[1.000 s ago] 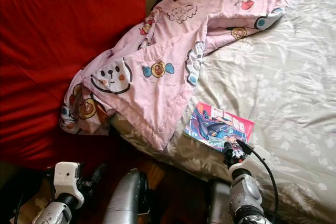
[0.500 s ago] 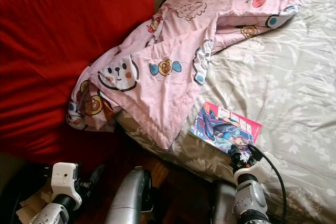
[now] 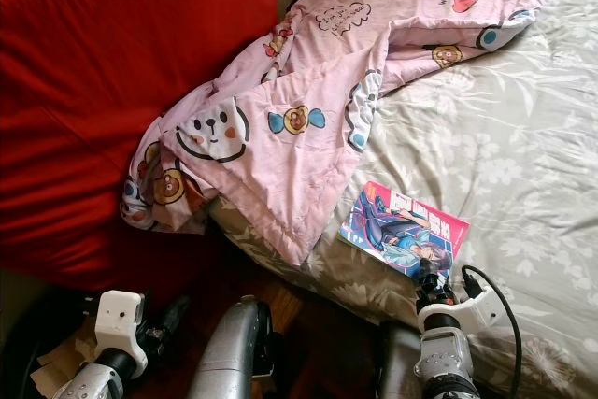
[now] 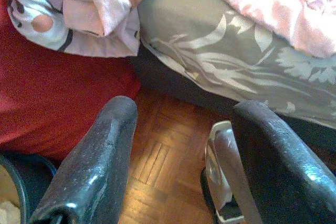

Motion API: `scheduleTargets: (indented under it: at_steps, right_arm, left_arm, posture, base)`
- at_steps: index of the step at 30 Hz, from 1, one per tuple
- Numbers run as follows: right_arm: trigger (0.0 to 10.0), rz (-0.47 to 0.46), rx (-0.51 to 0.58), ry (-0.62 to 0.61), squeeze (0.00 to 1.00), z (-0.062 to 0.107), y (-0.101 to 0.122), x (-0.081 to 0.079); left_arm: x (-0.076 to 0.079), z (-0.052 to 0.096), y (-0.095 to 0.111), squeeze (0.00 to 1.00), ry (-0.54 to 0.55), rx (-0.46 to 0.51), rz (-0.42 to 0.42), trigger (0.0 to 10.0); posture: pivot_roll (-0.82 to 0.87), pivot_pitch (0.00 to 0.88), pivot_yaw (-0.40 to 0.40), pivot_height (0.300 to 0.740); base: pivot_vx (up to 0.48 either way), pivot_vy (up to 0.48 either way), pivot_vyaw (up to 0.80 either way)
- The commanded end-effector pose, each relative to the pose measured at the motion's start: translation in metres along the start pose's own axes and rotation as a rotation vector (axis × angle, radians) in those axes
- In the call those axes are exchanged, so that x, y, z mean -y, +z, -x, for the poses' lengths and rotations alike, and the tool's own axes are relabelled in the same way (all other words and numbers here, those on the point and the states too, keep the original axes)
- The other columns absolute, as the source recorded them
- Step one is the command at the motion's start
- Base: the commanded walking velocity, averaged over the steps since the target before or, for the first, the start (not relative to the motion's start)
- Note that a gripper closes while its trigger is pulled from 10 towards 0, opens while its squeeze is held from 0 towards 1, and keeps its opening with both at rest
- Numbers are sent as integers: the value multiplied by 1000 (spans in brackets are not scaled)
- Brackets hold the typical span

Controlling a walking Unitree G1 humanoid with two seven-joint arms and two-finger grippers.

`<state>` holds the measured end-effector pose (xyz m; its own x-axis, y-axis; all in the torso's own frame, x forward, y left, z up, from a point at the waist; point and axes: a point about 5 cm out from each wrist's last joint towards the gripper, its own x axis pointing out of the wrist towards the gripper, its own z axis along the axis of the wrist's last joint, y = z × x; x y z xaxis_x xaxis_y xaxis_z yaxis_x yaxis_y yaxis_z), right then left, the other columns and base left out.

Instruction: Clean up the room

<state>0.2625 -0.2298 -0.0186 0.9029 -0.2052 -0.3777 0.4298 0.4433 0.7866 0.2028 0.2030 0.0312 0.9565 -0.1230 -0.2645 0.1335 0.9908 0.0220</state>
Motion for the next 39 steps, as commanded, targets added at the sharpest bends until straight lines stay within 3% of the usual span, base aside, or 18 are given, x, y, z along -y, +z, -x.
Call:
scheduleTargets:
  at_steps: [1,11,12,13,28,39]
  right_arm:
    - [10000,-61,-187,-98,0,21,-45,23]
    - [10000,-74,-237,-29,0,17,-57,7]
    - [3412,-71,-236,-19,0,16,-56,5]
    - [0,-64,-233,-15,0,15,-55,5]
    - [0,-68,-153,34,0,7,-36,-2]
    - [0,-63,-66,158,0,-4,-19,-24]
  left_arm:
    - [-5,7,-5,0,9,-33,-15,10000]
    - [-4,5,-3,0,9,-32,-16,10000]
    - [-3,4,-3,0,10,-32,-16,10000]
    - [-3,4,-3,0,11,-32,-16,10000]
    - [4,-10,-4,0,10,-28,-15,10000]
    - [10,-28,-9,0,16,-25,-14,10000]
  posture:
    - [179,309,211,612]
    - [181,303,209,612]
    - [180,300,207,612]
    - [180,300,207,612]
    - [136,262,175,612]
    - [75,199,130,612]
  base:
    - [0,0,0]
    - [0,0,0]
    - [0,0,0]
    - [0,0,0]
    - [0,0,0]
    - [0,0,0]
